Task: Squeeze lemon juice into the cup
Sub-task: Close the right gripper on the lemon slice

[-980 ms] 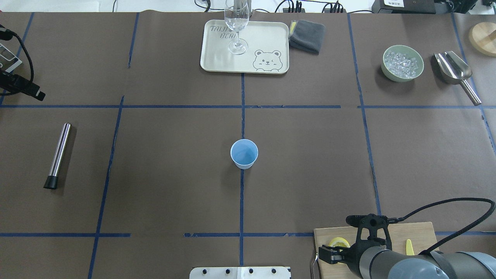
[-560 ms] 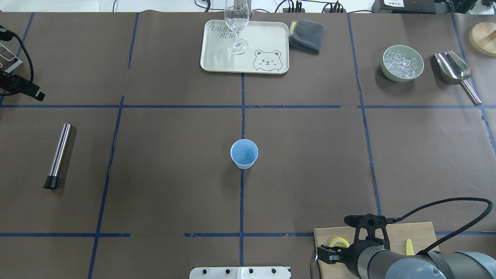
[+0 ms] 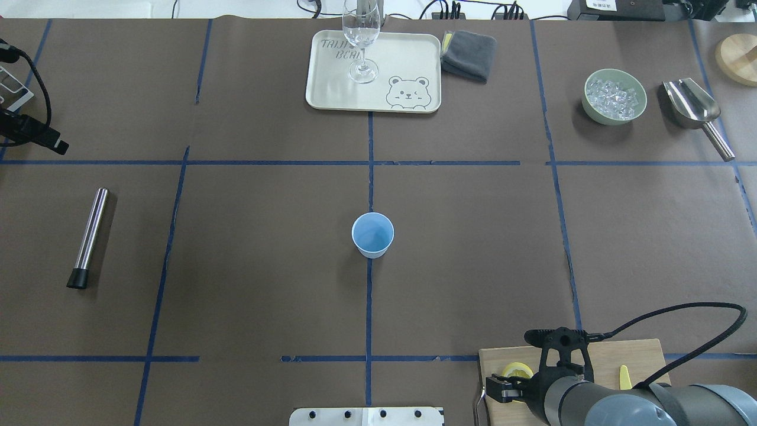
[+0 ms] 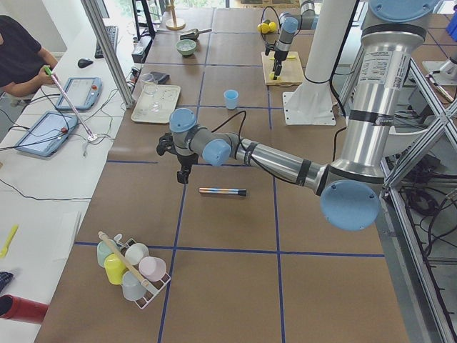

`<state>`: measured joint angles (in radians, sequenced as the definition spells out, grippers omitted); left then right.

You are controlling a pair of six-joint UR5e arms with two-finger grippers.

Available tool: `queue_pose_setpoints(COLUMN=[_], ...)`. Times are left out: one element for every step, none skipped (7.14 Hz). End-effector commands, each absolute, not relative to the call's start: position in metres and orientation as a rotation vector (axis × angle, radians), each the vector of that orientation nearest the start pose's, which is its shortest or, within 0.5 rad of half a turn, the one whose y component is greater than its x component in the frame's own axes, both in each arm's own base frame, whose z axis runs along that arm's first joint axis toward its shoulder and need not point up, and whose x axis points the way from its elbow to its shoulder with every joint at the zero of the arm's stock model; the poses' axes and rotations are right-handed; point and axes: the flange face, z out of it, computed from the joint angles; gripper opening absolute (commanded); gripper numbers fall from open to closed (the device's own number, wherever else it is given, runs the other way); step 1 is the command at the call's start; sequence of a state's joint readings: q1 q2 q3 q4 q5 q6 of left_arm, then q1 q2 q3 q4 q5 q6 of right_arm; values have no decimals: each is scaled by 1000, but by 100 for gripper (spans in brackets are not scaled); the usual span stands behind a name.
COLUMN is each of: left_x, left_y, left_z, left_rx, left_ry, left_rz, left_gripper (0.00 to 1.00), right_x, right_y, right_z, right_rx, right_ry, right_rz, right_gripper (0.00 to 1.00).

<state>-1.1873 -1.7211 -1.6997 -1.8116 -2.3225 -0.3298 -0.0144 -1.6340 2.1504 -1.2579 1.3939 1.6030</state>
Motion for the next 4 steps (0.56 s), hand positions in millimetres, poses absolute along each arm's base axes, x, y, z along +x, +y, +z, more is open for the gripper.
queue_pose_setpoints(left_x=[150,150,150,150], left_y=[-546,-547,-547,-547], left_z=[489,488,487,487], left_rx=[206,209,209,210], left_ry=[863,862,864,864], left_rz=[245,246,246,247], left_gripper=[100,100,100,100], right_x=[-456,-455,-453,-449], right_y=[-144,-146,-149,-155], right_z=[387,386,385,382], right_rx=[147,149,151,155], right_ry=[-828,-830,-832,-836], right_rz=[90,92,96,108], right_gripper=[53,38,31,29])
